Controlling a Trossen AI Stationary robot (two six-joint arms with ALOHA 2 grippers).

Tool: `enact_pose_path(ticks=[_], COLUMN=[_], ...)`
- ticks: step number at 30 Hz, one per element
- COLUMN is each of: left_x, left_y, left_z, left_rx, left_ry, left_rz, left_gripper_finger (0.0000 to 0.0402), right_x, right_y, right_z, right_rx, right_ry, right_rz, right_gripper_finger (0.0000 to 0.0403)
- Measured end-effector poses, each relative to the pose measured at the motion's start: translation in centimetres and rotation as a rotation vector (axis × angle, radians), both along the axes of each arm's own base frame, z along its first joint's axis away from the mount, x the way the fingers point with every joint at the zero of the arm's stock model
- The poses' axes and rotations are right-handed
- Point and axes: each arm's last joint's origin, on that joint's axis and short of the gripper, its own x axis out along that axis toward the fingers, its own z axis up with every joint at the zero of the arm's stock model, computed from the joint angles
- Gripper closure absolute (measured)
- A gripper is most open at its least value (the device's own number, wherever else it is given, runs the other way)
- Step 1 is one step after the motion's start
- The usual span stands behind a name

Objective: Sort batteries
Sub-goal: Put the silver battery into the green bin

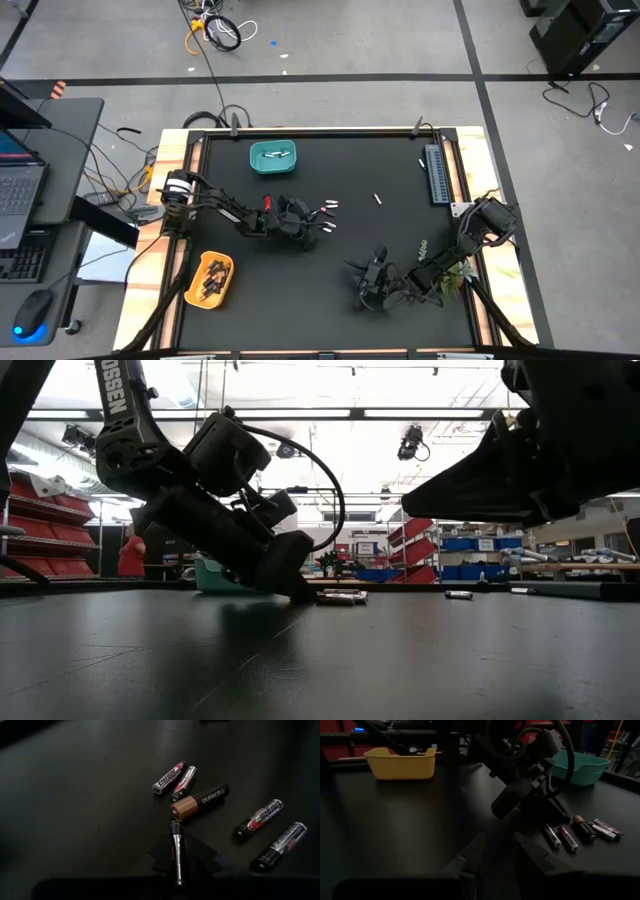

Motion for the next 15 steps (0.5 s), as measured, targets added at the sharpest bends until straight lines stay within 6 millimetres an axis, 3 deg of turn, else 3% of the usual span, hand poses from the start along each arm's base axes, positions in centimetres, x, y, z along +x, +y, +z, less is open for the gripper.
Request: enact_pose_path(ticks=[6,9,13,15], left_x=[-0.2,-1.0,-2.1,-3.1], left_y=[0.0,0.1,1.1,1.9], left_z=[1.4,3.4,7.6,8.5], left_rx=[0.035,0.105,0.173,0.185], left_ry=[0.019,0.078,0.086,0.136], left_rz=[-0.045,-0.067,-0.035,-0.019], left_gripper_finger=[0.0363,0.0363,0.0363,0.0363], right_x=[-0.1,0.0,-0.2,-0.2], right_y=[0.2,0.2,0.4,0.5], right_z=[0.1,0.1,0.1,0.0], right_rx=[0.012,0.024,0.051,0.053], right_ry=[-0.012,-0.017,-0.028,-0.027], right_rz=[0.004,0.006,0.01,0.011], right_gripper_finger=[0.032,0.032,0.032,0.032])
